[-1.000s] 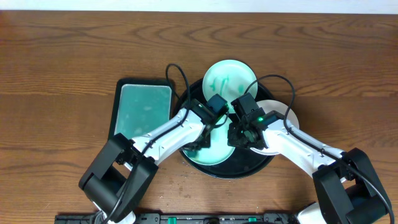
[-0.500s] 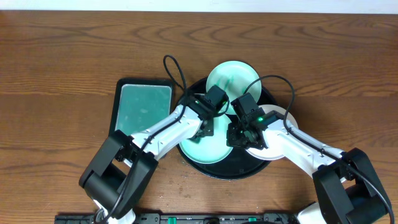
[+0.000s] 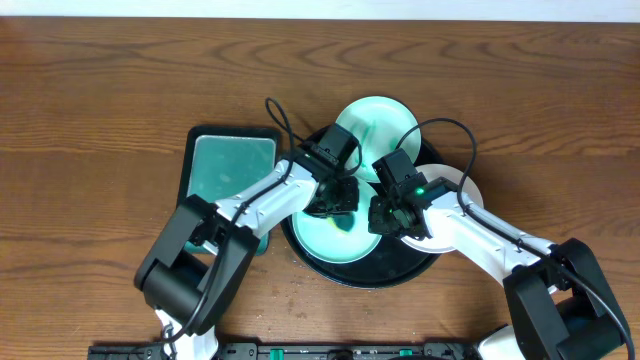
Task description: Clean dirty plates on tray and stack at the side
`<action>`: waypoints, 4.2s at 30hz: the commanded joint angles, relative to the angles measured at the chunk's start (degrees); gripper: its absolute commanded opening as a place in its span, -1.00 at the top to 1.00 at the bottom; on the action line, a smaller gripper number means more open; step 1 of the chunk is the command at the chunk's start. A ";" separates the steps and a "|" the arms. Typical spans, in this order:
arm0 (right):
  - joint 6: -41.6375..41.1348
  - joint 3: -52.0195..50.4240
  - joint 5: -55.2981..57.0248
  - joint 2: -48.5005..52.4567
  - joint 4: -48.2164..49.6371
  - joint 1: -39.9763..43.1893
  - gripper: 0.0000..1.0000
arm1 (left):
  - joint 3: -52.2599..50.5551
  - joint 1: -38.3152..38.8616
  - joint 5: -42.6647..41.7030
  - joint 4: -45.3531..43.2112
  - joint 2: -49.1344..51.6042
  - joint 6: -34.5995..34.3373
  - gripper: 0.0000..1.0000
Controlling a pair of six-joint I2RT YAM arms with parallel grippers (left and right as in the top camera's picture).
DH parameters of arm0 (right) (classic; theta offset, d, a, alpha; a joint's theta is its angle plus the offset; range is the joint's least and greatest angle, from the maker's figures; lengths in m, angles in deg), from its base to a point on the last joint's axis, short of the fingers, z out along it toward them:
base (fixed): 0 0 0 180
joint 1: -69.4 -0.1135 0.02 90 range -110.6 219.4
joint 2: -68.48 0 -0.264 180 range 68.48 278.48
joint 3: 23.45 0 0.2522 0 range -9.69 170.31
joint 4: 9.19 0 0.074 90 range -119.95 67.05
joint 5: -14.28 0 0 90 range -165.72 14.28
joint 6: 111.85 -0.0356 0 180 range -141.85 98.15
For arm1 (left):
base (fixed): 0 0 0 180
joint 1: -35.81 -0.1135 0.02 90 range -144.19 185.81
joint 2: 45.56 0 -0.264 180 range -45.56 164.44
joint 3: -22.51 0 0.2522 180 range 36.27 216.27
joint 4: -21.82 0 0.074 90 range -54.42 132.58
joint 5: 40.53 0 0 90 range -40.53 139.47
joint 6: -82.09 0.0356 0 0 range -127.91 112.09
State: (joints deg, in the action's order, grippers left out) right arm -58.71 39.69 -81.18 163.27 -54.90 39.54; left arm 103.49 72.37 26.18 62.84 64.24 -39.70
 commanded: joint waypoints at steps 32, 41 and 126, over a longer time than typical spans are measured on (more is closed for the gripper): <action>0.04 0.09 0.90 0.09 0.22 0.52 0.97 | 4.44 2.60 49.77 22.25 0.66 -8.35 0.85; 0.02 0.09 0.87 0.09 0.04 0.52 0.97 | 4.28 2.67 29.94 12.00 0.70 2.45 0.85; 29.90 29.49 36.54 7.06 19.32 -22.43 0.98 | -2.10 -23.69 29.90 30.58 -62.38 6.71 -0.62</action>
State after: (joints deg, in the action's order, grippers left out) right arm -38.87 68.35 -57.90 171.77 -38.64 19.78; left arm 100.61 48.94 55.80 93.27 1.70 -33.49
